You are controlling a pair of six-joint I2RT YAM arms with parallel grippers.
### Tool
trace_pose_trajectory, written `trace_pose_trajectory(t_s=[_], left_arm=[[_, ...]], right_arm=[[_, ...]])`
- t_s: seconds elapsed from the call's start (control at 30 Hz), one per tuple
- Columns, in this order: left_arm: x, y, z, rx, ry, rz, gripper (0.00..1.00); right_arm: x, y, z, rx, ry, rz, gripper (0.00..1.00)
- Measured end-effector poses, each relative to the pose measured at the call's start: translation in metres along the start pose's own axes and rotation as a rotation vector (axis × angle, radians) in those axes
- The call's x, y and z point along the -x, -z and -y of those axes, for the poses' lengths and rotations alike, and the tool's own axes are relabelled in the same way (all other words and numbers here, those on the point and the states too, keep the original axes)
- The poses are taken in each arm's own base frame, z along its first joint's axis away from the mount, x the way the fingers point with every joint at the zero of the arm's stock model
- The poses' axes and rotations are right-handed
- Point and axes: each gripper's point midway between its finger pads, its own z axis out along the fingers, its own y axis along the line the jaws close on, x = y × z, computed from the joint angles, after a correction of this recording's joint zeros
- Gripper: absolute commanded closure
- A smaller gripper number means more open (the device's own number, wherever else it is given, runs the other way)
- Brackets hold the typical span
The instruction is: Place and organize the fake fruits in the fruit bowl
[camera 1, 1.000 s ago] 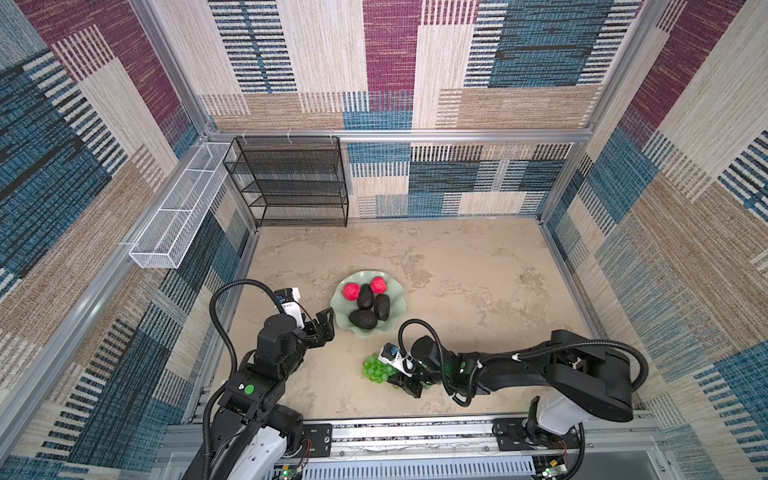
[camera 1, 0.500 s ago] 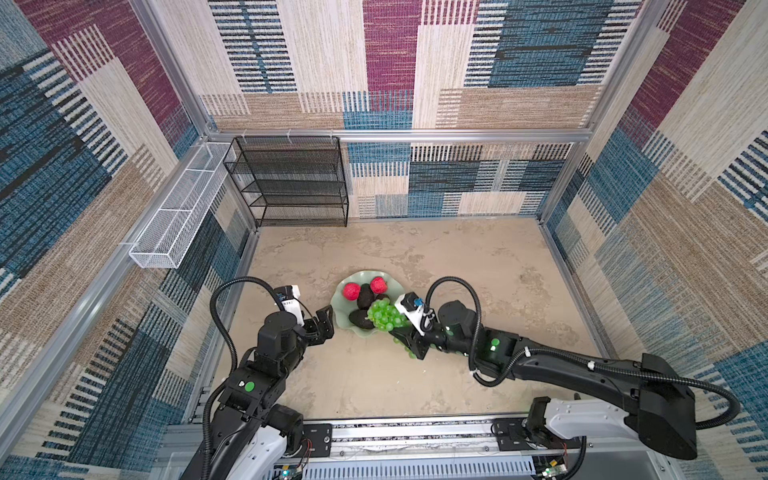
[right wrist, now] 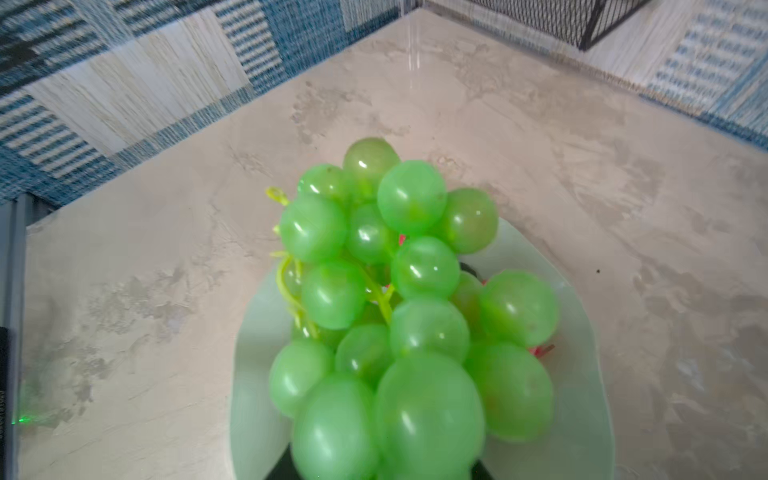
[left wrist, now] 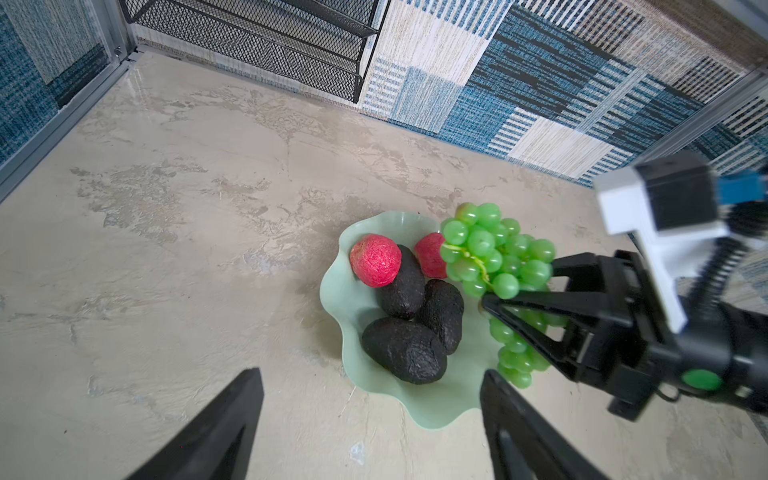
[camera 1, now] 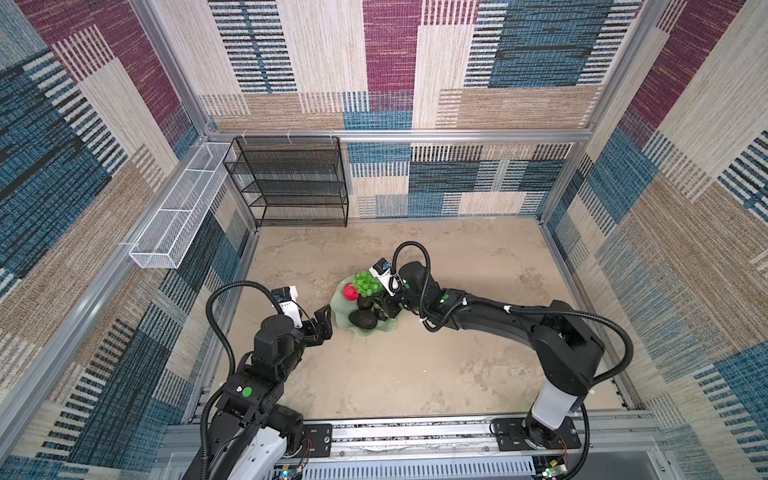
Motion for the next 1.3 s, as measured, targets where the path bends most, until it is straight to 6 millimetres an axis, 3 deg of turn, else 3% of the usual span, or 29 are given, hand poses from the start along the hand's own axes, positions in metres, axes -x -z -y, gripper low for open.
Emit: trace_pose_trajectory(t_s=[0.1,0.23,0.37,0.43,0.6,0.73,0.87,0.93,1.03,1.17,1.3], left_arm=[[0.0,-0.001,0.001,-0.01,0.002,0.009,0.14],[0.003,-0.003,0.004,-0.021,-0.004,0.023,0.14],[0.007,-0.013,0.007,-0.025,-0.03,0.042,0.12],[0.008,-0.022,0.008,-0.024,-0.053,0.05,0.11],[0.007,-0.058,0.014,-0.013,-0.129,0.036,0.06],[0.004,-0.082,0.015,-0.017,-0.217,0.06,0.04],[0.001,-0.095,-0.008,0.03,-0.259,0.115,0.04],[0.001,-0.1,-0.03,0.105,-0.283,0.134,0.04],[0.0,-0.108,-0.068,0.232,-0.303,0.136,0.04],[-0.016,-0.111,-0.111,0.347,-0.282,0.115,0.03],[-0.036,-0.116,-0.138,0.401,-0.26,0.07,0.03]], right_arm=[[-0.009,-0.016,0.005,-0.003,-0.013,-0.025,0.59],[-0.014,-0.029,0.012,-0.002,-0.035,-0.037,0.29],[-0.01,-0.027,0.019,0.002,-0.059,-0.022,0.04],[-0.004,-0.017,0.023,0.002,-0.071,0.0,0.0],[0.017,0.04,0.044,-0.041,-0.098,0.115,0.0],[0.014,0.108,0.08,-0.167,-0.141,0.242,0.0],[-0.013,0.175,0.136,-0.406,-0.222,0.338,0.0],[-0.034,0.213,0.168,-0.581,-0.257,0.394,0.0],[-0.071,0.249,0.193,-0.757,-0.272,0.432,0.0],[-0.103,0.287,0.224,-0.972,-0.299,0.482,0.0],[-0.127,0.292,0.242,-1.069,-0.285,0.47,0.0]])
